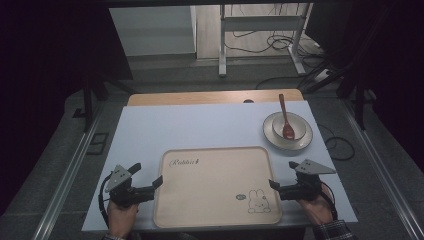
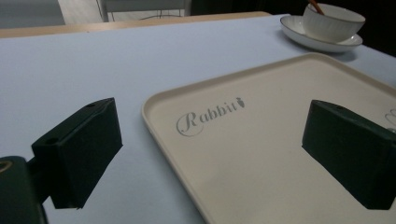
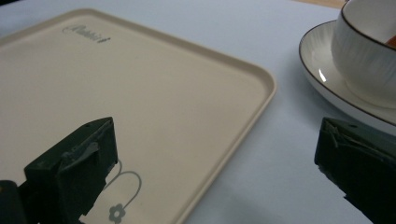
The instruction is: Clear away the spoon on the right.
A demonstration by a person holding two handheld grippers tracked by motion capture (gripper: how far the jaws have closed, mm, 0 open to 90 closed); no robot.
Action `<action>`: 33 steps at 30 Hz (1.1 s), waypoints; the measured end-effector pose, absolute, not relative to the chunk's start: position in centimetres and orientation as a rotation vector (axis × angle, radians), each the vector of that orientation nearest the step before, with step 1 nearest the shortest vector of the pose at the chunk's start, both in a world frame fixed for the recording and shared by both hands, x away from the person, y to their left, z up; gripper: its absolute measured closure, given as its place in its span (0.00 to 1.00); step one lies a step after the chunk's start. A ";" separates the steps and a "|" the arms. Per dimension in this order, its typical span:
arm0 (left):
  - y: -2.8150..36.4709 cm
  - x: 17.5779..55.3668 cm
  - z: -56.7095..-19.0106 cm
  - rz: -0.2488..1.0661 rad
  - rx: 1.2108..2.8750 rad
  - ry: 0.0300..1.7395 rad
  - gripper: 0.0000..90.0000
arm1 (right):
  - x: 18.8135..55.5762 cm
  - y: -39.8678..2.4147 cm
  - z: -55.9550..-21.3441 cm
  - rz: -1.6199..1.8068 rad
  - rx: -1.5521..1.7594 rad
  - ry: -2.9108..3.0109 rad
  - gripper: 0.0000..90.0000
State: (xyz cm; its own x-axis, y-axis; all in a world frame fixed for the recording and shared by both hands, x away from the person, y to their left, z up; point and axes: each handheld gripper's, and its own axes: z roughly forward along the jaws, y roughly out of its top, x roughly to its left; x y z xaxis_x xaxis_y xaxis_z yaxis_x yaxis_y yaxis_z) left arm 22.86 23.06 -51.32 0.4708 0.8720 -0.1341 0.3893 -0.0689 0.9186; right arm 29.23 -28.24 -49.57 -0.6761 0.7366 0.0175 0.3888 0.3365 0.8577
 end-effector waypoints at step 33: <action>22.5 23.0 -51.4 0.556 1.660 1.062 0.05 | 29.6 -28.2 -49.1 1.246 1.024 2.185 0.00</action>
